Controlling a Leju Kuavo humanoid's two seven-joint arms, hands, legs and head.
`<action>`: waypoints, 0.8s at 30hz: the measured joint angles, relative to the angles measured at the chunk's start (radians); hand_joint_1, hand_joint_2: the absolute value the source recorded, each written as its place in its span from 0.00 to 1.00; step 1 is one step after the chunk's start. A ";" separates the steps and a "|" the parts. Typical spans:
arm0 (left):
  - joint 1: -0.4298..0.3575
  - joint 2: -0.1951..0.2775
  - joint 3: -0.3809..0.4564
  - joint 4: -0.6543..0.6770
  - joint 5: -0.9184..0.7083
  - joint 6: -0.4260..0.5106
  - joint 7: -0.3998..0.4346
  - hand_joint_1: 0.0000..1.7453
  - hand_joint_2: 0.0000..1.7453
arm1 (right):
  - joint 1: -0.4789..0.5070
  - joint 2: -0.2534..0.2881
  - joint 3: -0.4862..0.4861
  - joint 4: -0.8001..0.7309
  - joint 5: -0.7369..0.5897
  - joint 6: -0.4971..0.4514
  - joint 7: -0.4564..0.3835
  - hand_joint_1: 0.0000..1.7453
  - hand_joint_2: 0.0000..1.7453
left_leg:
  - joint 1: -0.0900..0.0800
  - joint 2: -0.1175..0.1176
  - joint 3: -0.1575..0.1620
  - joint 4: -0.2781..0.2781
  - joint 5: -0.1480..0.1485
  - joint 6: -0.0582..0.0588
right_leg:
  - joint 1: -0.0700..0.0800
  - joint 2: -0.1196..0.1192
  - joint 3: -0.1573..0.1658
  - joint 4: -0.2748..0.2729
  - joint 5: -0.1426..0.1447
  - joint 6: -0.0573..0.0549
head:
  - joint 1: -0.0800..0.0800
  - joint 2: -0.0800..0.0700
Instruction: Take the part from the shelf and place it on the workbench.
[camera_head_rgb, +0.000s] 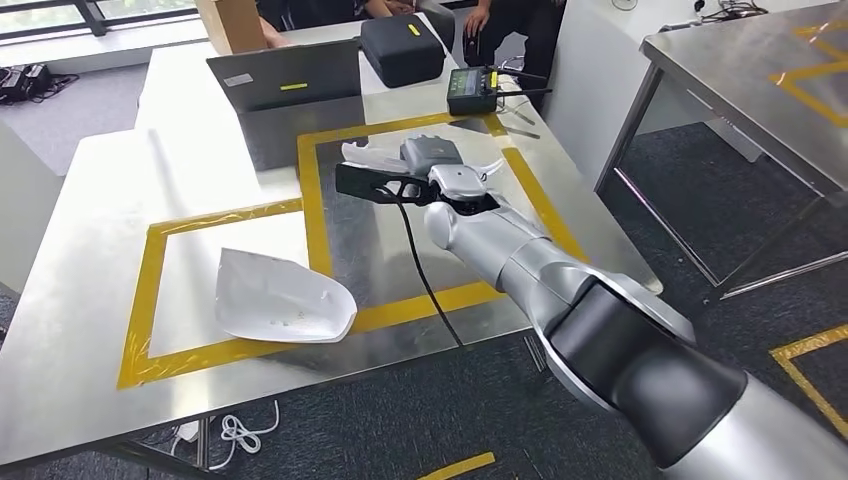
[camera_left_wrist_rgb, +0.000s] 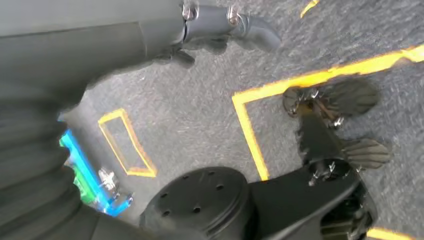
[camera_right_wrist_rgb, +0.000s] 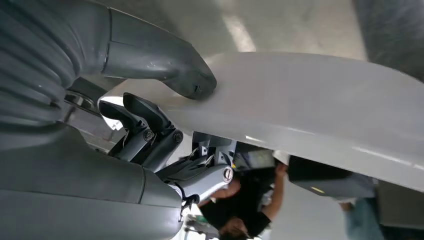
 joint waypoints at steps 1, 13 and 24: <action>0.000 -0.001 0.000 0.000 0.001 0.000 0.000 0.00 1.00 | 0.003 -0.012 -0.010 0.011 -0.005 0.002 0.006 0.50 0.50 | -0.002 0.000 0.003 -0.001 0.004 0.005 | 0.000 0.001 -0.002 0.000 -0.001 -0.003 | 0.000 0.000; -0.001 -0.006 0.000 0.001 0.018 0.000 0.060 0.00 0.00 | 0.009 -0.051 -0.067 0.050 -0.013 -0.032 -0.022 0.00 0.00 | -0.009 -0.002 0.005 -0.003 0.011 0.023 | -0.005 0.001 0.005 -0.014 0.000 0.015 | 0.001 0.000; 0.005 -0.007 0.009 0.001 0.039 0.000 0.085 0.00 0.00 | -0.064 -0.045 -0.186 0.001 -0.151 -0.171 -0.292 0.00 0.00 | 0.002 0.011 0.012 -0.036 0.042 0.047 | -0.026 -0.013 -0.092 0.218 -0.134 0.063 | 0.007 0.000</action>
